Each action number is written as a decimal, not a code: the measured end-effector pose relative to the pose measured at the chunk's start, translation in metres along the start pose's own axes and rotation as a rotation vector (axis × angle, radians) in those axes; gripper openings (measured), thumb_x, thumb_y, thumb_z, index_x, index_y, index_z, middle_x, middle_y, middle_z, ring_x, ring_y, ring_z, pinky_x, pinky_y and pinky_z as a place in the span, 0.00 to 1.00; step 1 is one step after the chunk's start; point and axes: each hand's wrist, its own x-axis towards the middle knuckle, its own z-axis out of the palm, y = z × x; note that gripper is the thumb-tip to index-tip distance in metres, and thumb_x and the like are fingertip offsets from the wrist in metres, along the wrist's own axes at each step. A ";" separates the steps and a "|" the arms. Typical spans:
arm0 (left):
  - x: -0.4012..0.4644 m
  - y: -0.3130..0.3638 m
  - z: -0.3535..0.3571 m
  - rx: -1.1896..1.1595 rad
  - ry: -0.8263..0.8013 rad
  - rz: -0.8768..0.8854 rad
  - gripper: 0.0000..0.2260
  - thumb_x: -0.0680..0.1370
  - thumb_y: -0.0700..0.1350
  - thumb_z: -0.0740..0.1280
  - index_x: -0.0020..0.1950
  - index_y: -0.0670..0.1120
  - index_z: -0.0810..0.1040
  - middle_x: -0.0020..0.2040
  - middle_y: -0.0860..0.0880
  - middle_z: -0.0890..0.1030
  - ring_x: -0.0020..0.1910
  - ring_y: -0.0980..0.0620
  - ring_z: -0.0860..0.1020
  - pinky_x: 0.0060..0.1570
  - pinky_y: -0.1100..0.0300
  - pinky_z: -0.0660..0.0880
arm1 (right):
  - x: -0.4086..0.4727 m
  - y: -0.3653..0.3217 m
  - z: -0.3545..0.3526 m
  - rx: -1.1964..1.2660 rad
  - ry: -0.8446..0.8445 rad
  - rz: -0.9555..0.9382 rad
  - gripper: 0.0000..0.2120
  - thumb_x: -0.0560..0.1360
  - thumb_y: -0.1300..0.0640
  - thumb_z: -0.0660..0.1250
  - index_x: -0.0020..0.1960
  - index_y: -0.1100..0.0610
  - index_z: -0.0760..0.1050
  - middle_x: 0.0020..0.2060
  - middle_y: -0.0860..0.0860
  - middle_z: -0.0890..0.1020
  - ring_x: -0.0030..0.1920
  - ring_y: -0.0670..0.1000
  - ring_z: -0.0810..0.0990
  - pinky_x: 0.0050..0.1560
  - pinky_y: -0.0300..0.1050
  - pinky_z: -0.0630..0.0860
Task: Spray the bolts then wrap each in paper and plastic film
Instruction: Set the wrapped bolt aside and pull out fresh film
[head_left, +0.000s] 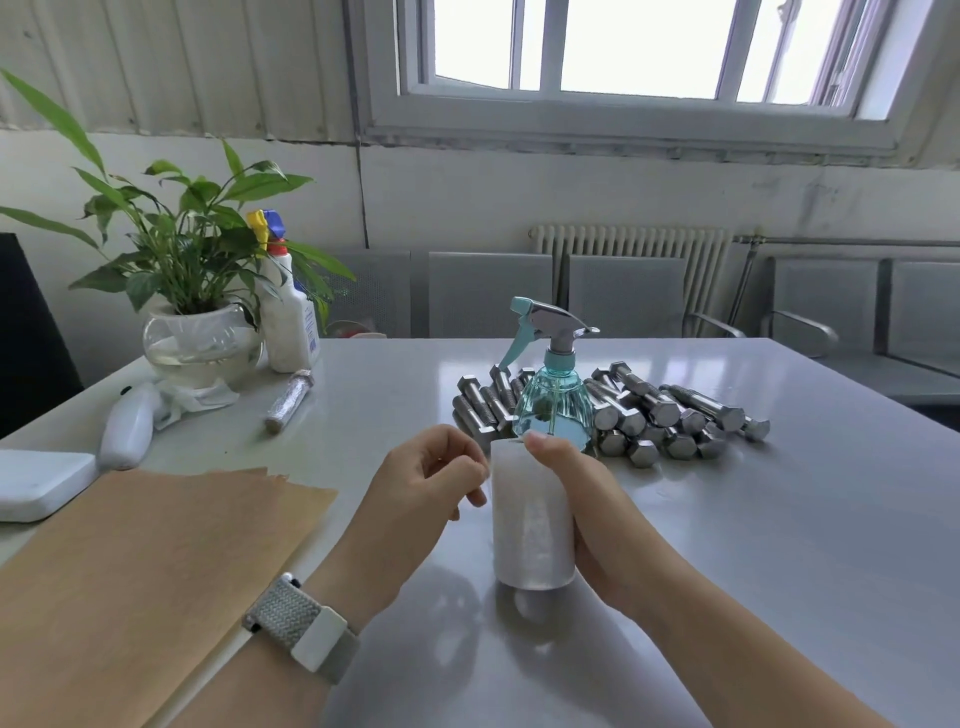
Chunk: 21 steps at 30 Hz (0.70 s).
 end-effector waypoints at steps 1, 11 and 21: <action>0.000 -0.001 0.001 -0.006 0.013 0.023 0.03 0.68 0.45 0.66 0.37 0.48 0.79 0.32 0.49 0.80 0.33 0.56 0.77 0.35 0.65 0.72 | 0.000 0.000 -0.001 0.023 -0.003 0.023 0.25 0.68 0.39 0.67 0.49 0.62 0.78 0.39 0.55 0.78 0.40 0.52 0.78 0.41 0.45 0.73; -0.002 -0.006 0.012 0.106 0.166 0.228 0.09 0.74 0.39 0.69 0.40 0.55 0.76 0.35 0.50 0.82 0.31 0.54 0.79 0.33 0.68 0.74 | 0.000 -0.001 0.001 0.104 0.040 0.158 0.27 0.75 0.40 0.65 0.58 0.63 0.79 0.45 0.57 0.80 0.45 0.55 0.79 0.49 0.52 0.73; -0.001 -0.005 0.004 0.149 0.085 0.276 0.06 0.70 0.45 0.75 0.42 0.56 0.84 0.39 0.55 0.84 0.39 0.58 0.81 0.39 0.71 0.74 | 0.000 -0.003 -0.001 0.126 0.000 0.191 0.27 0.73 0.36 0.65 0.58 0.58 0.81 0.47 0.56 0.85 0.47 0.54 0.83 0.57 0.55 0.77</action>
